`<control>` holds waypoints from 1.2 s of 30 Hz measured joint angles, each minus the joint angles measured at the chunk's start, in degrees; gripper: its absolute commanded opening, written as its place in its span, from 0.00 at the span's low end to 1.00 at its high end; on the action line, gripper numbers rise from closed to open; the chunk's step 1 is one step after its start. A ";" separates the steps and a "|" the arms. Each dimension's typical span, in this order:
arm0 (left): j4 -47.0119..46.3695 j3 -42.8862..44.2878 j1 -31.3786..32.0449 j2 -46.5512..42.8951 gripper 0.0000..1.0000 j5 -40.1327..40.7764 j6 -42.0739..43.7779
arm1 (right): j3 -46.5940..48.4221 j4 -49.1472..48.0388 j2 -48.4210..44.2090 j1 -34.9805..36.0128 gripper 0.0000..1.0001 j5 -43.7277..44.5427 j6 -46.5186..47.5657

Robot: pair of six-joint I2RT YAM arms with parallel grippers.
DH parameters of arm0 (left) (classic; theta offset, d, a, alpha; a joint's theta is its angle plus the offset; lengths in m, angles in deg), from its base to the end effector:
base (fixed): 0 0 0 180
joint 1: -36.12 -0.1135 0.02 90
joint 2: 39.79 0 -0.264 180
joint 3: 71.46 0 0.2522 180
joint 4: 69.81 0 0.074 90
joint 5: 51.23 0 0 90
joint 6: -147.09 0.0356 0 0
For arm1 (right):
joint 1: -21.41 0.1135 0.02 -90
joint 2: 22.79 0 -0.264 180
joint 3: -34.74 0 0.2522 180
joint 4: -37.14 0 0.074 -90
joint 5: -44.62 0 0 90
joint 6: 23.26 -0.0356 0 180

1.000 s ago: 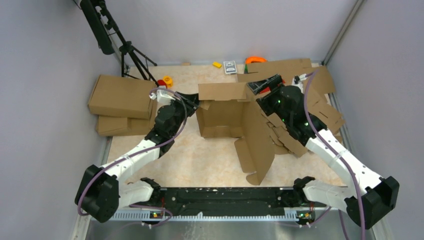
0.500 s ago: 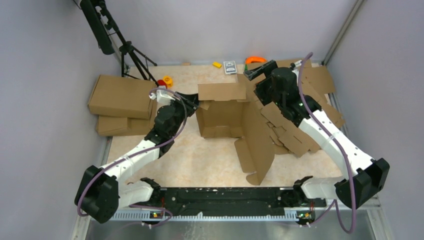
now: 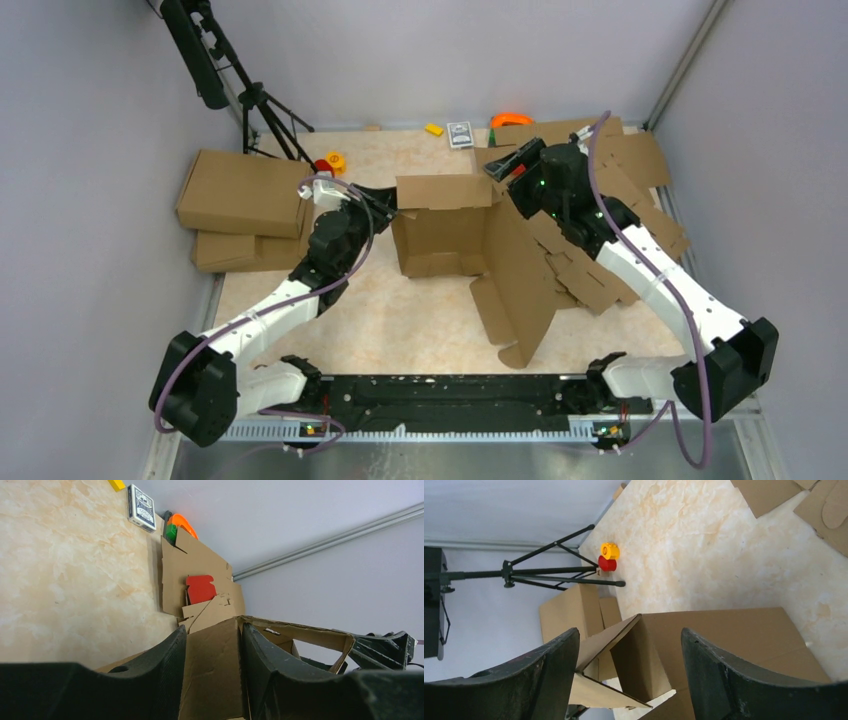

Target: Fold the paper box

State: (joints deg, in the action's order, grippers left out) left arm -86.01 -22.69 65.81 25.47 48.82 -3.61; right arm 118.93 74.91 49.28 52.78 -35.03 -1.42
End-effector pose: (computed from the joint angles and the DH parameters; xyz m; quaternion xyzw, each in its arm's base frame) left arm 0.2293 -0.1236 0.2811 -0.2483 0.6640 -0.4547 0.5392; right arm 0.2455 0.1422 0.3704 0.3116 0.7847 0.3555 0.4008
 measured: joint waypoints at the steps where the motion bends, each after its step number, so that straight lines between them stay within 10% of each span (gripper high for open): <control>1: 0.02 0.00 0.00 0.00 0.48 0.00 0.00 | -0.59 -0.55 -0.37 -0.02 0.72 -0.39 0.33; 36: 4.98 0.02 0.20 -1.38 0.97 1.16 -10.08 | -5.95 -4.35 -3.82 0.00 0.71 -4.04 6.14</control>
State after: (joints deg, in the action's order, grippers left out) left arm -81.02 -22.67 66.01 24.09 49.97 -13.69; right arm 112.99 70.56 45.46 52.78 -39.07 4.72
